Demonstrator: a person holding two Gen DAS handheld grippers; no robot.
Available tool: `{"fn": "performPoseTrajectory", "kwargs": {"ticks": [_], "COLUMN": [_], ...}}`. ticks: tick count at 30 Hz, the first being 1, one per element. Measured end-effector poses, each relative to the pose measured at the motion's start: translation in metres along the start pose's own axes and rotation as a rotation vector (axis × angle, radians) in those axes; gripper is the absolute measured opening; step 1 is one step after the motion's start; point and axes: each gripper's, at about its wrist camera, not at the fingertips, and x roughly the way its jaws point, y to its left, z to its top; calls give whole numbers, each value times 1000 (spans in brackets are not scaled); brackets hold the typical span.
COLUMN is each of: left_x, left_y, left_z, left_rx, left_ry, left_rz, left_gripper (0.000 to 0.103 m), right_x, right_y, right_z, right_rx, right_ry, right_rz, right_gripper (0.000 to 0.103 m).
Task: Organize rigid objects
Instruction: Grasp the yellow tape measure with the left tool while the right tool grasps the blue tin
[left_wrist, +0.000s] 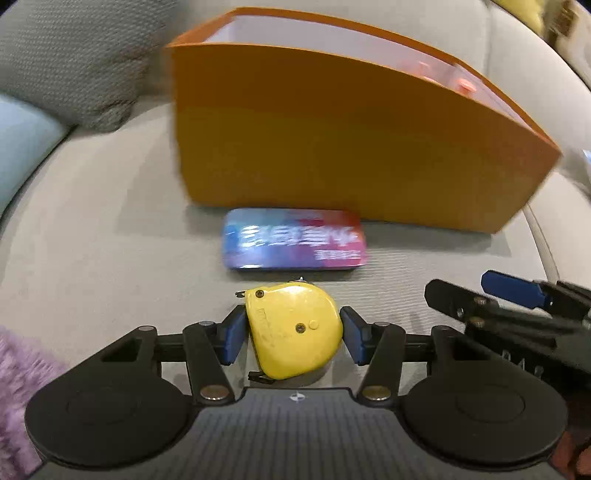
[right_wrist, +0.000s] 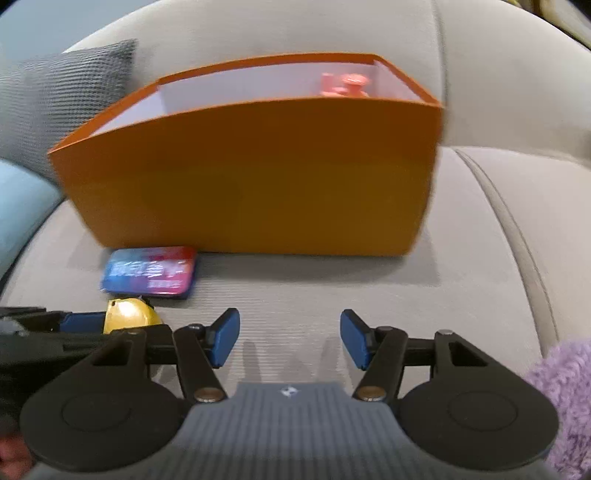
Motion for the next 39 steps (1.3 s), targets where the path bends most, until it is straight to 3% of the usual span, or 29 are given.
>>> {"fn": "performPoseTrajectory", "kwargs": {"ticks": [5,10,17,21,31,35,39], "left_x": [-18,-28,-28,-23,-17,-19,-21], "left_y": [22,41,66,76,89,90,91], "left_z": [8,17,20,18,17,16,15], "left_rx": [-82,-70,-106,-156,-230,-230,-237], "left_ry": [-12,-5,-22,-16,-7,-9,-27], "left_rz": [19,57,45,18,-27,-30,-26], "left_gripper": [62,62,62,62,62,62,62], "right_x": [-2,5,17,30,56,56,47], "right_y": [25,57,111,127,149,153,154], "right_z": [5,11,8,6,7,4,-7], "right_rx": [-148,-360,-769,-906,-1066,-1100,-1159], "right_ry": [5,31,12,35,23,6,-30], "right_rz": [72,125,137,103,24,26,34], "right_gripper": [61,53,52,52,51,46,31]}}
